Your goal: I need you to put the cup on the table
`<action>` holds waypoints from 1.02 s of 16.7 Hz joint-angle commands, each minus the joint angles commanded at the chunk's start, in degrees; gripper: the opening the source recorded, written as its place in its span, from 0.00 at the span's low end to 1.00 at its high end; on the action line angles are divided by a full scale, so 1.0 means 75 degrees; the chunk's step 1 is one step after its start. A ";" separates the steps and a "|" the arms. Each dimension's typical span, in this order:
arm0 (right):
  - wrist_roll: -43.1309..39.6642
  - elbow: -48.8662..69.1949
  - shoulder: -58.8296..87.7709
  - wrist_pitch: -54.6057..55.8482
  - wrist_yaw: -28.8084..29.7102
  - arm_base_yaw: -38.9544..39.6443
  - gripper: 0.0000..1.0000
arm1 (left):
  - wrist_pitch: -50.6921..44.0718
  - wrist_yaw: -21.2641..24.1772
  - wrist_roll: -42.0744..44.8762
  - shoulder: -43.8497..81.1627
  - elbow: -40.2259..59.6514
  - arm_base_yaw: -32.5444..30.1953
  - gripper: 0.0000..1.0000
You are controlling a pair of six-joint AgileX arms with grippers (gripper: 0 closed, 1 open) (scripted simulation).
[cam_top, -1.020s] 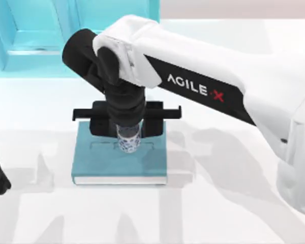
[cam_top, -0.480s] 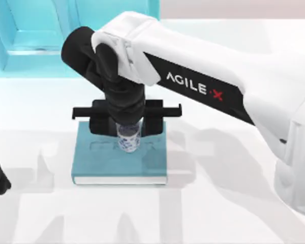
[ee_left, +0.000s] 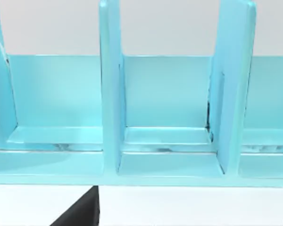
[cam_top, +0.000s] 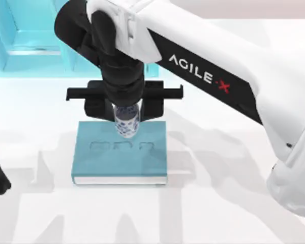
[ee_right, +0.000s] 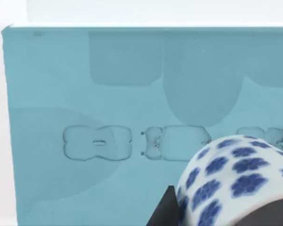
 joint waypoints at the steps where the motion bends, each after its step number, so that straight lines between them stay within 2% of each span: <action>1: 0.0001 0.0029 0.0002 -0.0023 0.0000 -0.0001 0.00 | 0.0000 0.0000 0.0000 0.0000 0.0000 0.0000 1.00; 5: -0.0003 0.0026 0.0000 -0.0007 -0.0008 -0.0008 0.00 | 0.0000 0.0000 0.0000 0.0000 0.0000 0.0000 1.00; 8: -0.0463 0.0381 0.0126 -0.0122 -0.0082 -0.0474 0.00 | 0.0000 0.0000 0.0000 0.0000 0.0000 0.0000 1.00; 17: -0.3773 0.2125 0.0856 -0.0902 -0.0544 -0.3813 0.00 | 0.0000 0.0000 0.0000 0.0000 0.0000 0.0000 1.00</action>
